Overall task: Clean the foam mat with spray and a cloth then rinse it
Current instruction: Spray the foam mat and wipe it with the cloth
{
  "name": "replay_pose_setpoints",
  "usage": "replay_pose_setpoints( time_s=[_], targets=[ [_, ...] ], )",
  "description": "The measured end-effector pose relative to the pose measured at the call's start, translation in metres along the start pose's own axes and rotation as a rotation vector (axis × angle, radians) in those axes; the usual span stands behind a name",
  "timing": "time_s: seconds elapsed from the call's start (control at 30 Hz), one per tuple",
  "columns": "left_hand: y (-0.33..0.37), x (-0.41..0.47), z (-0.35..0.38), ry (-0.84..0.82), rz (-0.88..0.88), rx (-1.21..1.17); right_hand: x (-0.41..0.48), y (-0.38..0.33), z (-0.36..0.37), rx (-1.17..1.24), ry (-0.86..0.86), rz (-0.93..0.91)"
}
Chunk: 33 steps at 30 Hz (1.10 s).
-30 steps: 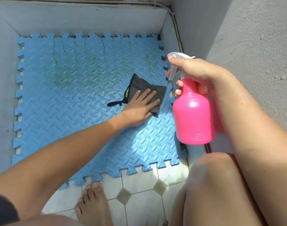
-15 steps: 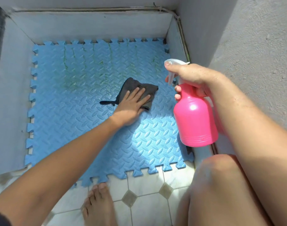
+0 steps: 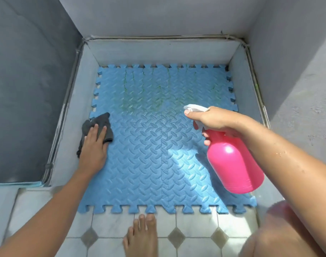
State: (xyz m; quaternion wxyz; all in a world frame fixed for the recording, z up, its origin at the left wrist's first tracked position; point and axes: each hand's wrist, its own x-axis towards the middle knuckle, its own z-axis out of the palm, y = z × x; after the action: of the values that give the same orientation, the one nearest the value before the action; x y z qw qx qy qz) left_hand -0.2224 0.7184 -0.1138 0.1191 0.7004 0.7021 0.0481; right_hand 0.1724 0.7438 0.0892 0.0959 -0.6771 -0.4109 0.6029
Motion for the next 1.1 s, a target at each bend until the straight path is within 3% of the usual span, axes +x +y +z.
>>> replay_pose_setpoints(
  time_s=[0.23,0.33,0.53,0.67,0.77,0.83,0.93,1.1],
  targets=[
    [0.012,-0.007,0.011,0.103,-0.041,-0.056,0.0,-0.008,0.025,-0.028,-0.059,-0.12],
    [0.013,-0.008,0.013,0.126,-0.038,-0.061,0.0,-0.006,0.022,-0.141,-0.036,-0.105],
    [0.013,-0.007,0.015,0.142,-0.051,-0.052,0.01,0.0,0.014,-0.102,0.014,-0.15],
    [0.037,0.004,0.022,0.149,-0.221,-0.083,0.007,0.005,0.013,-0.224,-0.09,-0.045],
    [0.071,0.029,0.023,0.142,-0.381,-0.092,0.006,0.002,0.01,-0.22,-0.053,-0.058],
    [0.096,0.048,0.021,0.096,-0.381,-0.104,0.008,0.001,0.002,-0.178,-0.002,-0.07],
    [0.148,0.068,0.028,-0.003,-0.084,-0.057,0.011,0.006,-0.013,-0.067,0.035,-0.077],
    [0.245,0.017,0.066,-0.222,0.734,0.034,0.017,0.013,-0.029,0.114,0.106,-0.085]
  ],
)
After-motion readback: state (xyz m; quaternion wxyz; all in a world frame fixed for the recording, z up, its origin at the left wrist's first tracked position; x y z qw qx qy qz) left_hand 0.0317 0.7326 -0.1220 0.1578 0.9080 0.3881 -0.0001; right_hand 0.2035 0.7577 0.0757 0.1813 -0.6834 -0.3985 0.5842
